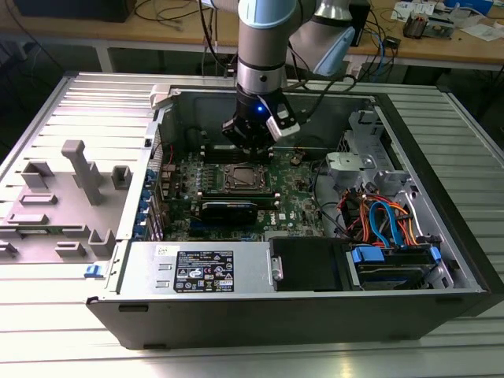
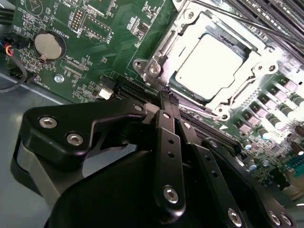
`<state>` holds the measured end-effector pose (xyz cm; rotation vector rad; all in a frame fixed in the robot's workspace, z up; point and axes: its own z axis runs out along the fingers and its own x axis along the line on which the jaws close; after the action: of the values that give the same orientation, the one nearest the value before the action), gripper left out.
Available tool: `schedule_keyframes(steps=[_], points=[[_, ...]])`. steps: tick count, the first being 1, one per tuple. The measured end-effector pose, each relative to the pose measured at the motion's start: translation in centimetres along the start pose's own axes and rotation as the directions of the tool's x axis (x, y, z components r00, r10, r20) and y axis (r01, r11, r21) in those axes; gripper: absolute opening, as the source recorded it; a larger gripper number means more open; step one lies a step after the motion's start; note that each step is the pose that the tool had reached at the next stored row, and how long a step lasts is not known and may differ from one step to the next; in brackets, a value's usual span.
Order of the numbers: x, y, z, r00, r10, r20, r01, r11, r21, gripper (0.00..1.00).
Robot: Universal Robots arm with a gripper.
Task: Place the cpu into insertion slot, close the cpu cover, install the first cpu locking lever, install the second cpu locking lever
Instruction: 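Install the first cpu locking lever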
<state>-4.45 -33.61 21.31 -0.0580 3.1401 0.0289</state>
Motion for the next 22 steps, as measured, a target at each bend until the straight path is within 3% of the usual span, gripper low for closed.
schedule_keyframes(steps=[7, 19, 22], points=[[-0.30, -0.02, 0.56, 1.0000, 0.000, 0.0027, 0.000, 1.0000, 0.0004, 0.11], [-0.31, -0.02, 0.61, 1.0000, 0.000, 0.0034, 0.000, 1.0000, 0.0018, 0.11], [-0.41, -0.02, 0.61, 1.0000, 0.000, 0.0033, 0.000, 1.0000, 0.0054, 0.11]])
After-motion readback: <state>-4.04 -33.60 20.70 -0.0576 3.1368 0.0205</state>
